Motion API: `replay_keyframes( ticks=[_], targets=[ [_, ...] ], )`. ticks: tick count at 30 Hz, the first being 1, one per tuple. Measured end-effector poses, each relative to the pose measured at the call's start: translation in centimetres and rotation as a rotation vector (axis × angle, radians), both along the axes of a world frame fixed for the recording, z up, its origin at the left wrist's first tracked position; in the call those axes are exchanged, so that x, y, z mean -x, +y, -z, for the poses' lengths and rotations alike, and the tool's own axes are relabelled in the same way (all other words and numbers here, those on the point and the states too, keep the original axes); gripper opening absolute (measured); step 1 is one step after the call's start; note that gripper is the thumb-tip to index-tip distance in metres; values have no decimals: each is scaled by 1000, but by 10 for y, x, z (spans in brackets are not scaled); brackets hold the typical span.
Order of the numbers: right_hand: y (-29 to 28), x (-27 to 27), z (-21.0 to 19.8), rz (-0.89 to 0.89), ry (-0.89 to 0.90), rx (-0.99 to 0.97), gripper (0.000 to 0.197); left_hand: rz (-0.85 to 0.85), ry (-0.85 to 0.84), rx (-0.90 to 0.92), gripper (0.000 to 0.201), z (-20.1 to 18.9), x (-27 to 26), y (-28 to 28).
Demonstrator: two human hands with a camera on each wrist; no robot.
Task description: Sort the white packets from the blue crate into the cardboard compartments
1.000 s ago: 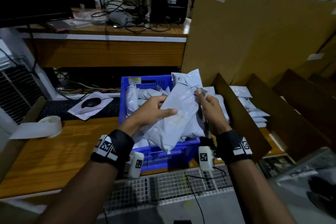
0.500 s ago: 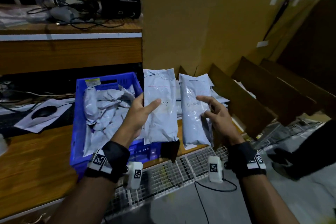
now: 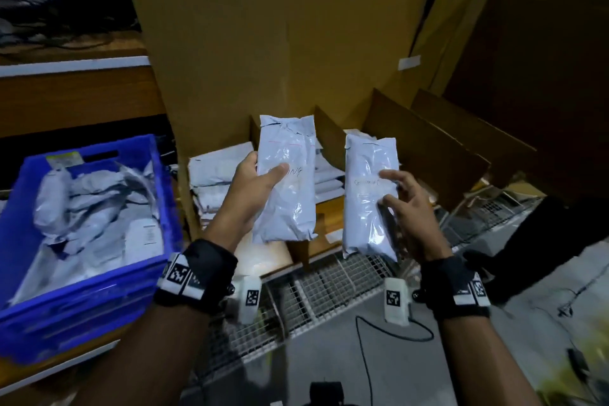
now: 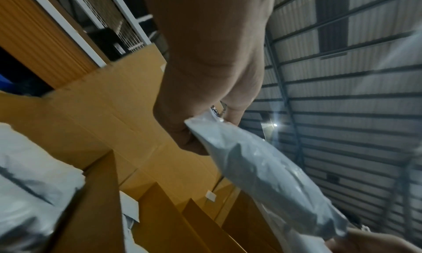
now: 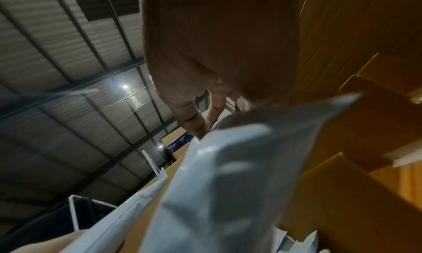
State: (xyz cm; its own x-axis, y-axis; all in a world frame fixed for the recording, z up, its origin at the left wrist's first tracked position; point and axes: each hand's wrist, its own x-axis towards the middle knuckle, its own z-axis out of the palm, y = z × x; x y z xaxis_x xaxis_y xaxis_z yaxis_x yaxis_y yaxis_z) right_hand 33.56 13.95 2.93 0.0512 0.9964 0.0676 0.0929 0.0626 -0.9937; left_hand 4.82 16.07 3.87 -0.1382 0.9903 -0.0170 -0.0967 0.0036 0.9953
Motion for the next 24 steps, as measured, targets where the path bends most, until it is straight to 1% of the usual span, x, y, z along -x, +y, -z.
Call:
replay_keyframes(
  ticks=[3,6,8,12,14,16,18,21,24],
  targets=[
    [4,-44,0,56,-58,-23,41,49,6,23,35,-1,-48,18],
    [12,-78,4,117,-94,1,41,73,-3,32,34,-2,-91,46],
    [18,-95,3,143,-73,12,40,72,-13,26,33,-2,-118,71],
    [40,-129,3,167,-98,13,44,73,-22,33,43,5,-167,120],
    [59,-150,3,176,-103,41,44,61,-17,54,49,14,-189,145],
    [81,-168,1,173,-88,73,41,35,-18,81,49,26,-205,172],
    [108,-184,1,150,-111,84,40,6,-21,101,50,36,-217,200],
    [157,-203,9,118,-167,94,42,-26,-18,122,48,46,-235,245],
    [213,-219,9,56,-193,114,47,-75,28,132,45,50,-250,291]
  ],
)
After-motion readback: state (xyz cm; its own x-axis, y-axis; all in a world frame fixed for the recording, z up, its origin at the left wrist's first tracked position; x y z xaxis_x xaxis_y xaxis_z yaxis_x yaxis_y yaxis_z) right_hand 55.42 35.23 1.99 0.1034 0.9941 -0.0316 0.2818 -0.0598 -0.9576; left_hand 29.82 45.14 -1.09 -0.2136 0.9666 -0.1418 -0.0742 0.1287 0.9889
